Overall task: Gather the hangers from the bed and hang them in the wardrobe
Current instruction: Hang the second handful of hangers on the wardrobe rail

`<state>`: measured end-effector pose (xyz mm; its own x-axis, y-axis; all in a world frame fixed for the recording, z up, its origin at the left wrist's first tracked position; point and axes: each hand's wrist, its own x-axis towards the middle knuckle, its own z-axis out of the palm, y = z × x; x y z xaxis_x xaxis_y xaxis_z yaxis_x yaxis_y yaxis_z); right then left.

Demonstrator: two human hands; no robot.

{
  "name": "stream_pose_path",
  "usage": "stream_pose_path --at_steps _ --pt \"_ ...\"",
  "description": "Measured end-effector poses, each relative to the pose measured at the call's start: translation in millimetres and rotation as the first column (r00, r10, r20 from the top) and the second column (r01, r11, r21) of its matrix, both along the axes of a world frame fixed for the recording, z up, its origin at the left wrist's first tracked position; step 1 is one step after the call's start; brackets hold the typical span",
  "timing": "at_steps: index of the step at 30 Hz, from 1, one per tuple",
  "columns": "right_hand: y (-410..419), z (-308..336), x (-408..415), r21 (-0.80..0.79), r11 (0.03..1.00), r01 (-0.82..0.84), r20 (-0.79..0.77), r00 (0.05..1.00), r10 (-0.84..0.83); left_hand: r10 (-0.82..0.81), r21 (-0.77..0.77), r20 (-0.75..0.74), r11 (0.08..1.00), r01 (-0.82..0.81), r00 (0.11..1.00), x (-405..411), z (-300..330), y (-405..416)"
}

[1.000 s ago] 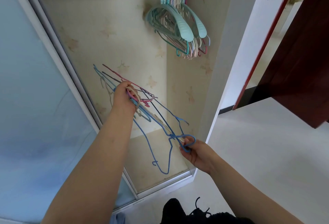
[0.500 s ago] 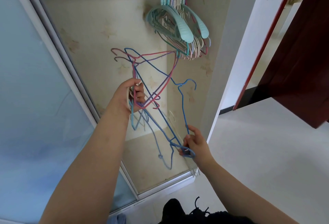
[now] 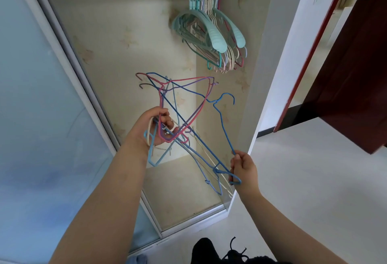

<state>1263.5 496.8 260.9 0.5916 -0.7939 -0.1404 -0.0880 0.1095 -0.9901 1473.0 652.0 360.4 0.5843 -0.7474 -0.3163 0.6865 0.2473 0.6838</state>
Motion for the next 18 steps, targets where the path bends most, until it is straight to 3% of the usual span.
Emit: stream_pose_path --at_steps 3,7,11,15,18 --pt "-3 6 -4 0.059 0.994 -0.094 0.056 0.994 0.090 -0.015 0.039 0.010 0.999 0.015 1.000 -4 2 0" --pt "3 16 -2 0.331 0.908 -0.256 0.205 0.959 0.196 0.047 -0.021 -0.060 0.999 -0.048 0.997 -8 -3 -9" --pt "3 24 -3 0.508 0.809 -0.296 0.216 0.953 0.213 0.016 0.030 0.083 0.999 -0.019 0.996 -11 -14 -9" --pt "-2 32 -1 0.467 0.829 -0.308 0.186 0.951 0.249 -0.002 0.136 0.266 0.990 -0.035 0.964 -15 -20 -9" --pt "-14 28 -1 0.363 0.887 -0.284 0.128 0.958 0.255 -0.004 0.140 0.301 0.989 -0.040 0.954 -14 -16 -8"
